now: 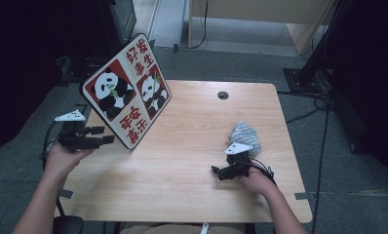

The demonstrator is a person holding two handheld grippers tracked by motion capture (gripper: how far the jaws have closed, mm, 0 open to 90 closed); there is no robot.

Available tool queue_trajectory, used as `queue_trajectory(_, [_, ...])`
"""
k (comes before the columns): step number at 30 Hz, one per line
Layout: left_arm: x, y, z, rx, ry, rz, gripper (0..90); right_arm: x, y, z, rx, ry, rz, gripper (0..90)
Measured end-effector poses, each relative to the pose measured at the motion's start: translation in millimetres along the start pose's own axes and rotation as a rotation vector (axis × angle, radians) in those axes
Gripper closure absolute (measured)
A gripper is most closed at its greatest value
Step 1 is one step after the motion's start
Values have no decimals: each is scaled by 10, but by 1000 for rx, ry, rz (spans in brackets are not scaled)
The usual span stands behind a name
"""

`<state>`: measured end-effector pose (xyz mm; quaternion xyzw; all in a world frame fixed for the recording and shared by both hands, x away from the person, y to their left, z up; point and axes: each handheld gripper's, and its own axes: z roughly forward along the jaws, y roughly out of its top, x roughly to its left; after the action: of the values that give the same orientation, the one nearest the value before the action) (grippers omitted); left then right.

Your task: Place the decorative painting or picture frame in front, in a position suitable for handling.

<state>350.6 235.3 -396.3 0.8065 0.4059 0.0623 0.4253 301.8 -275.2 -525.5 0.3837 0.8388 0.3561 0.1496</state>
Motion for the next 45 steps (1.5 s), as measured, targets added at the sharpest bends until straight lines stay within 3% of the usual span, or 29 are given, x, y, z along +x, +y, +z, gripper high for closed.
queue_trajectory(6, [58, 264, -58, -1, -8, -15, 321, 1, 3, 2, 3, 1, 0, 0])
queue_trajectory(18, [119, 701, -238, -31, 25, 5, 336, 1, 6, 5, 1, 1, -1, 0])
queue_trajectory(22, [142, 917, -299, -23, 43, 15, 338, 0, 7, 4, 3, 2, -2, 0])
queue_trajectory(37, [248, 1446, -292, 30, 58, 14, 391, -1, 7, 5, 2, 3, -4, 0])
queue_trajectory(45, [265, 1626, -217, 57, 66, 7, 442, -2, 7, 5, 2, 3, -5, 0])
